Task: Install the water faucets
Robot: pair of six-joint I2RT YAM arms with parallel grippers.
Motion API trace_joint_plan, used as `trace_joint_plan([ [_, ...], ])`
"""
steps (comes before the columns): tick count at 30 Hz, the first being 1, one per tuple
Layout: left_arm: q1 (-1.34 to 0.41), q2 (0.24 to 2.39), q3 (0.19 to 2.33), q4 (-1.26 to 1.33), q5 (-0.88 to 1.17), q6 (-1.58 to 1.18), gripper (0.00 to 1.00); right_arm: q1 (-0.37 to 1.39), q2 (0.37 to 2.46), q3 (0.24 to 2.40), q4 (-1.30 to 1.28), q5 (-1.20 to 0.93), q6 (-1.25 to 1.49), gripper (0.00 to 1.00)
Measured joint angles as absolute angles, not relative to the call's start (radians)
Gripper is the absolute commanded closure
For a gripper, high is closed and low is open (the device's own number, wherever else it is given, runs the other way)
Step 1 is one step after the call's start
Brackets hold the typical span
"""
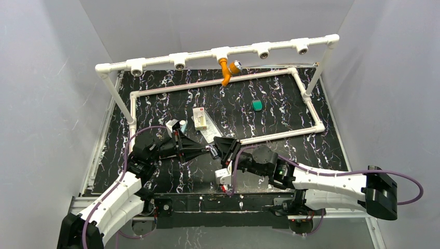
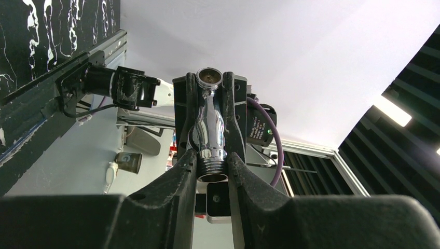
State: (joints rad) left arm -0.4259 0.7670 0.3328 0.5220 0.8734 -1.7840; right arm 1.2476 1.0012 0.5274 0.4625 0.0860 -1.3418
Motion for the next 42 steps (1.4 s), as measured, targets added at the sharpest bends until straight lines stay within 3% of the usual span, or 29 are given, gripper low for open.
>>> trace_joint_plan([
  [2, -0.427, 0.767, 0.333, 0.524, 0.876, -1.789, 1.0, 1.251, 1.004, 0.527, 0.468, 0.088, -1.343, 0.76],
  [5, -0.427, 0.767, 0.333, 0.523, 0.875, -1.795, 1.0, 1.253, 1.005, 0.527, 0.468, 0.091, -1.348, 0.99],
  [7, -0.427, 0.767, 0.331, 0.524, 0.876, -1.796, 1.0, 1.254, 1.008, 0.527, 0.47, 0.095, -1.348, 0.99],
  [11, -0.427, 0.767, 0.326, 0.524, 0.875, -1.798, 0.82, 1.26, 1.011, 0.527, 0.467, 0.106, -1.346, 0.99],
  [15, -0.427, 0.767, 0.326, 0.52, 0.875, -1.787, 0.48, 1.265, 1.011, 0.527, 0.466, 0.114, -1.332, 0.99],
  [18, -0.429, 0.767, 0.334, 0.484, 0.876, -1.742, 0.39, 1.272, 1.007, 0.527, 0.458, 0.114, -1.298, 0.99],
  [26, -0.43, 0.767, 0.5, 0.193, 0.862, -1.468, 0.35, 1.279, 0.937, 0.546, 0.321, 0.118, -1.103, 0.99],
  [34, -0.429, 0.786, 0.796, -0.251, 0.746, -1.002, 0.35, 1.279, 0.932, 0.746, 0.065, 0.127, -0.768, 0.99],
  [42, -0.429, 0.761, 0.9, -0.51, 0.648, -0.699, 0.35, 1.279, 0.987, 0.876, -0.163, 0.093, -0.406, 0.99],
])
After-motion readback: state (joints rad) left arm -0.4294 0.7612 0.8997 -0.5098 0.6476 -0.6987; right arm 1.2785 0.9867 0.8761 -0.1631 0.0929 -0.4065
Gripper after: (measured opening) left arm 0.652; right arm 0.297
